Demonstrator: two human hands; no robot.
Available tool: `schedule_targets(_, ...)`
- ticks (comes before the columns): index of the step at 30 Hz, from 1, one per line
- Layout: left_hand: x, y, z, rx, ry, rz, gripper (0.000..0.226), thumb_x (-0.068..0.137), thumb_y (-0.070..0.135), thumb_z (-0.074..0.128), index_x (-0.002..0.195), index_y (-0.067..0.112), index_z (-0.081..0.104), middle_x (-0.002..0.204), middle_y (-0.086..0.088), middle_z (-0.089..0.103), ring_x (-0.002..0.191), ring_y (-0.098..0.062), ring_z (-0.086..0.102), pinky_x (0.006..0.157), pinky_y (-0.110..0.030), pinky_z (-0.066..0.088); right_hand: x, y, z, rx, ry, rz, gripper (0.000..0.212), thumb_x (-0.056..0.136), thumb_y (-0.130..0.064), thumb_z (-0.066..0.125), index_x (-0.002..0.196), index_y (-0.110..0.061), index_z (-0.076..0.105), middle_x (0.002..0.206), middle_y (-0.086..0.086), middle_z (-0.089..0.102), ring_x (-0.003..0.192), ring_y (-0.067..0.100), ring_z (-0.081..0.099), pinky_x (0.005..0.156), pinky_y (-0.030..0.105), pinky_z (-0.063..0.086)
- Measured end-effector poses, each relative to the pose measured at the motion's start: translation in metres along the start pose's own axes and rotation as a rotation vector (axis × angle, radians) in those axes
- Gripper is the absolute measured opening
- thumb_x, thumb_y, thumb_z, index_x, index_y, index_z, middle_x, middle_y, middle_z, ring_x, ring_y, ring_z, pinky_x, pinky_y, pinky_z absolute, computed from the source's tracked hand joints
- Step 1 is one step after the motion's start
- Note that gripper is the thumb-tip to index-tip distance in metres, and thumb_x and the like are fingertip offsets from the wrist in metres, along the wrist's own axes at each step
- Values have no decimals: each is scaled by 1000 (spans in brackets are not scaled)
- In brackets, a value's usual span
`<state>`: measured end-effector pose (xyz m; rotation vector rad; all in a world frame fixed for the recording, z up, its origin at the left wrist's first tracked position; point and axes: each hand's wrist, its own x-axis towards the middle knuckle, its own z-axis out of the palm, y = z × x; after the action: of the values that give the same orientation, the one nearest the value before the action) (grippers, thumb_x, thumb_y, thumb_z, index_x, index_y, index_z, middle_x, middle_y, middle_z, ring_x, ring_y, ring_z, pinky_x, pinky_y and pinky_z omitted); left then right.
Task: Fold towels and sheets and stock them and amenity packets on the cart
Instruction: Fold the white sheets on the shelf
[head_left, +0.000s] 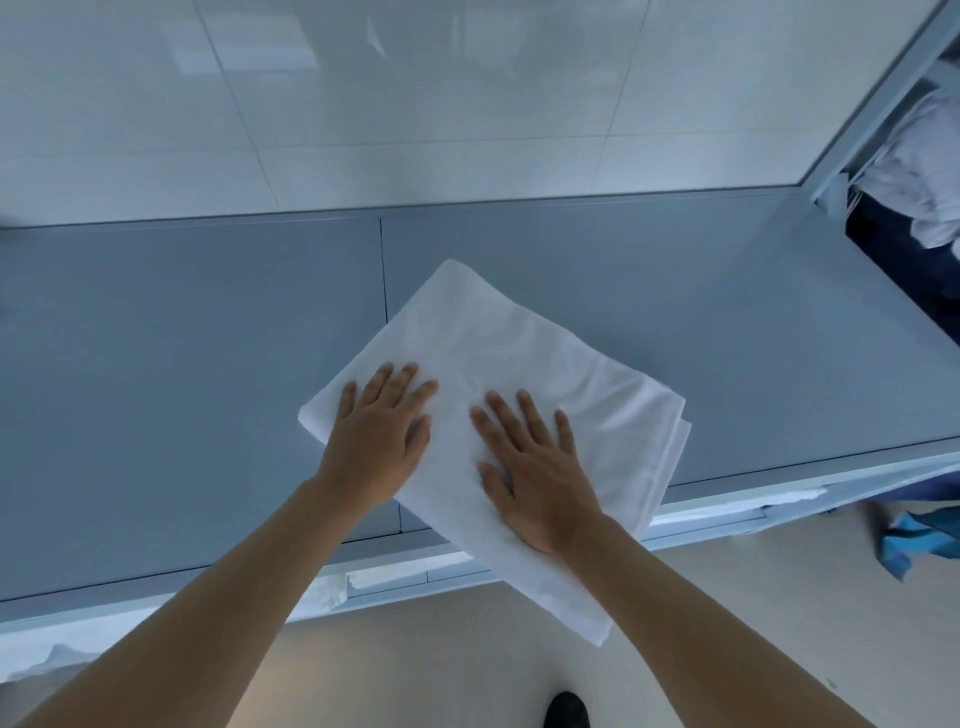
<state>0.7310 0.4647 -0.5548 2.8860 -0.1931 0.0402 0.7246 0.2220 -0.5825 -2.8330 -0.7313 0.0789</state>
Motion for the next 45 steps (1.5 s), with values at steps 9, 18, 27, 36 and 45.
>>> schedule_targets(9,-48,-86,-26,-167,42,-178,47,108,30,41,155,30,44,169,-1,26,158,-25,17,119,-53,32,54,-174,38,126,41,401,66,105,-44,19,165,-27,-4,173,-3,-14,157,29,-19,122,64,-6)
schedule_targets(18,-63,-94,-24,-72,-1,-293,59,104,53,40,159,38,26,173,5,6,160,-20,0,121,-56,27,74,-130,1,-10,75,49,55,100,-48,37,150,-26,49,158,-2,44,140,30,43,107,51,38)
schedule_targets(27,-75,-43,11,-48,124,-423,66,104,47,39,164,26,20,174,2,4,160,-23,-3,116,-58,34,76,-34,7,-10,22,-136,65,103,-52,26,165,-33,15,172,-13,4,159,11,-1,128,42,13)
schedule_targets(36,-66,-106,-4,-41,91,-287,67,104,50,36,164,31,14,173,7,-1,160,-19,-5,120,-55,31,86,-80,26,39,102,-37,64,104,-49,29,164,-29,19,173,-7,6,160,18,2,128,45,13)
schedule_targets(45,-88,-198,-26,-51,100,-249,66,104,51,35,164,33,13,173,10,-1,159,-15,-6,122,-51,28,114,-169,45,41,122,-15,64,104,-47,30,164,-27,19,173,-5,8,160,20,5,128,47,15)
